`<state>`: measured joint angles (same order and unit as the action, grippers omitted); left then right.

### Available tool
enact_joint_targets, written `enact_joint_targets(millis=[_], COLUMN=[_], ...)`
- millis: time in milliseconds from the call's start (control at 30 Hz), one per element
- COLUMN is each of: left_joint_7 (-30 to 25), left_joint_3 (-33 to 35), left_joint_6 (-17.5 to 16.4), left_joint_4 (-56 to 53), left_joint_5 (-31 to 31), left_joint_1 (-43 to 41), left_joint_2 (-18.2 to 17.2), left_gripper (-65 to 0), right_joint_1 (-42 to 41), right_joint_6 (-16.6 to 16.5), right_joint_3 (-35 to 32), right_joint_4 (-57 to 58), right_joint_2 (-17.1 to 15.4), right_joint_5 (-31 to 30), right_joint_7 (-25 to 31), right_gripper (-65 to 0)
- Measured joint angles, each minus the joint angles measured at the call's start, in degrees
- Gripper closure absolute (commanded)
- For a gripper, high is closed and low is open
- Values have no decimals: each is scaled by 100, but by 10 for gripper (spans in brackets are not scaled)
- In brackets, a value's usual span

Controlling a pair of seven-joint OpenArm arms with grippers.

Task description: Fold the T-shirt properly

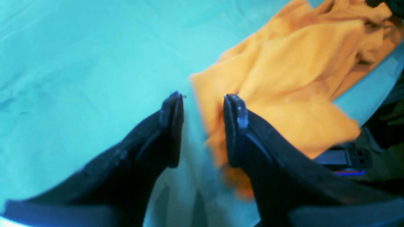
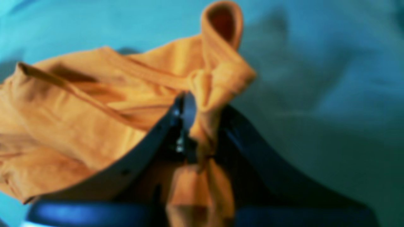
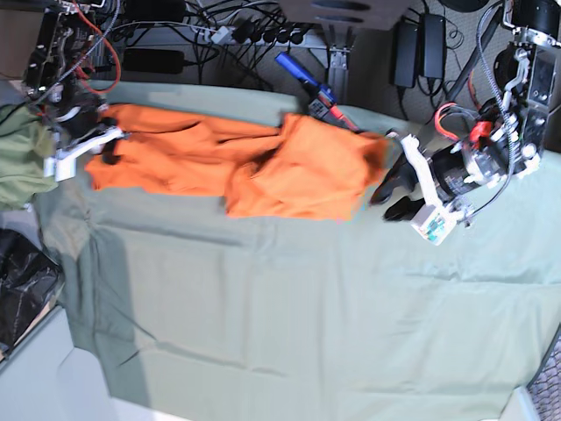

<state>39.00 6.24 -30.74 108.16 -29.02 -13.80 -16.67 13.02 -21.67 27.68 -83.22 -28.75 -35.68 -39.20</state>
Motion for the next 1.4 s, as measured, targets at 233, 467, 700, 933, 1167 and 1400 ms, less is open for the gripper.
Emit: enact_joint_targets(millis=[233,467,700,933,1167,1400], left_joint_7=[0,17,149,129,155,127], left_joint_3=[0,-15,-780,-1115,-1117,-1119], left_joint_6=[-9,-13,-15,-22,-37,-37], left_joint_4=[0,0,0,-22,-44,-44], left_joint_5=[-7,85,114,83,85,92], left_joint_1=[0,-2,-17,-87,-345,-365], left_joint_2=[2,2,-105,-603,-922,-922], left_gripper=[-215,-215,-215,-215,-215,-215], right_joint_1=[20,31,39,212,382,422], right_joint_6=[0,0,-2,-2,-2,-2], right_joint_3=[199,199,214,188,-533,-1663], right_joint_4=[44,31,-1528,-2522,-3397,-3462], right_joint_2=[-579,-581,138,1036,1862,2155], right_joint_5=[319,-450,-824,-940,-750,-304], right_joint_7=[109,-179,-693,-752,-599,-560], right_gripper=[0,0,0,0,0,0])
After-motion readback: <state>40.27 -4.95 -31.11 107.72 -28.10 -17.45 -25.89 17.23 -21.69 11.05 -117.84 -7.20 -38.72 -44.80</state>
